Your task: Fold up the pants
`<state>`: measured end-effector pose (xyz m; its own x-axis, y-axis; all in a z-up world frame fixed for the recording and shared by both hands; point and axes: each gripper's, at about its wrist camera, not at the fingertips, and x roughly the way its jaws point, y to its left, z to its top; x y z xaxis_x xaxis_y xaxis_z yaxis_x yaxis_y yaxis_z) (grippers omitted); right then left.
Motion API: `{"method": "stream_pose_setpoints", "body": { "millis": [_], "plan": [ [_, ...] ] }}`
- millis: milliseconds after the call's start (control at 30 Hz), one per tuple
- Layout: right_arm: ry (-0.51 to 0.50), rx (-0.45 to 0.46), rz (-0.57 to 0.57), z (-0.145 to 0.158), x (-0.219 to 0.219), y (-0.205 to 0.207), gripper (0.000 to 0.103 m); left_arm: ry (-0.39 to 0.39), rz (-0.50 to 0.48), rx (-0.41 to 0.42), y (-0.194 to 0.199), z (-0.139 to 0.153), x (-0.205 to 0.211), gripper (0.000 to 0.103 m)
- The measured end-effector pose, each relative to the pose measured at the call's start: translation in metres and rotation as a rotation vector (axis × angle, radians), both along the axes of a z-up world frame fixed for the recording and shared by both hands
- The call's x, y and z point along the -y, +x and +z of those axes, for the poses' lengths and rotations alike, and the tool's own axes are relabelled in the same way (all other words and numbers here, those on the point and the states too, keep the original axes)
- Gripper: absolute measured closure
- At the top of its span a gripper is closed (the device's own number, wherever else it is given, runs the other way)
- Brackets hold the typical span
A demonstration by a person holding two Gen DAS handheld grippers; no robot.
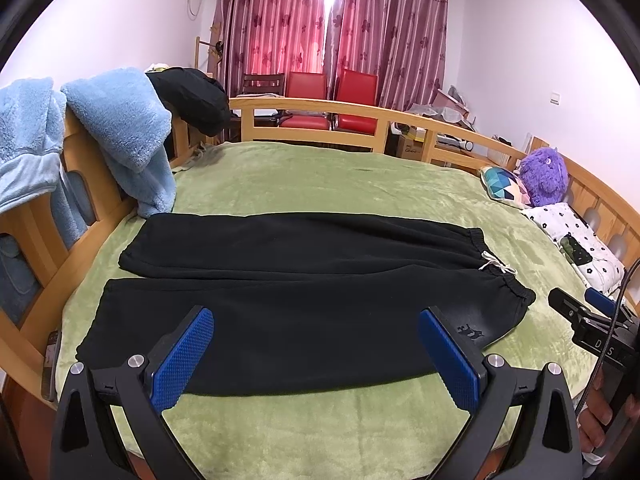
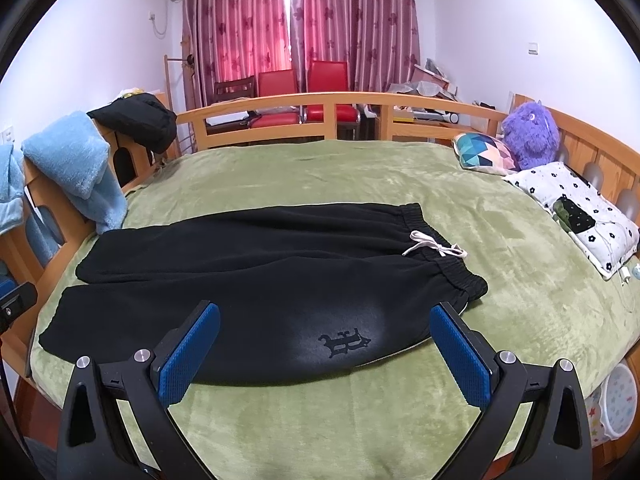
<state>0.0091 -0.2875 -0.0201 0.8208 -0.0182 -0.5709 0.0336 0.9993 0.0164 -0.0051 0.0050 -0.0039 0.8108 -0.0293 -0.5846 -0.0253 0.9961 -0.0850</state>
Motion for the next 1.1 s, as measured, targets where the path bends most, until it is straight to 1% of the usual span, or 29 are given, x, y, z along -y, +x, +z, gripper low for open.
{"method": "stream_pose_setpoints", "body": {
  "millis": [533, 867, 1100],
  "plan": [
    [-0.009, -0.005, 0.004, -0.0014, 0.0021, -0.0014, 0.0, -0.003, -0.002, -0.007, -0.0001, -0.001, 0.0001, 0.0],
    [-0.005, 0.001, -0.002, -0.0018, 0.0004, -0.0034, 0.0, 0.002, -0.021, 0.002, -0.0065, -0.0006, 0.0054, 0.0],
    [-0.007, 0.007, -0.009, 0.0008, 0.0006, -0.0043, 0.0, -0.006, -0.03, 0.002, -0.006, 0.0019, 0.0019, 0.0]
  ]
}}
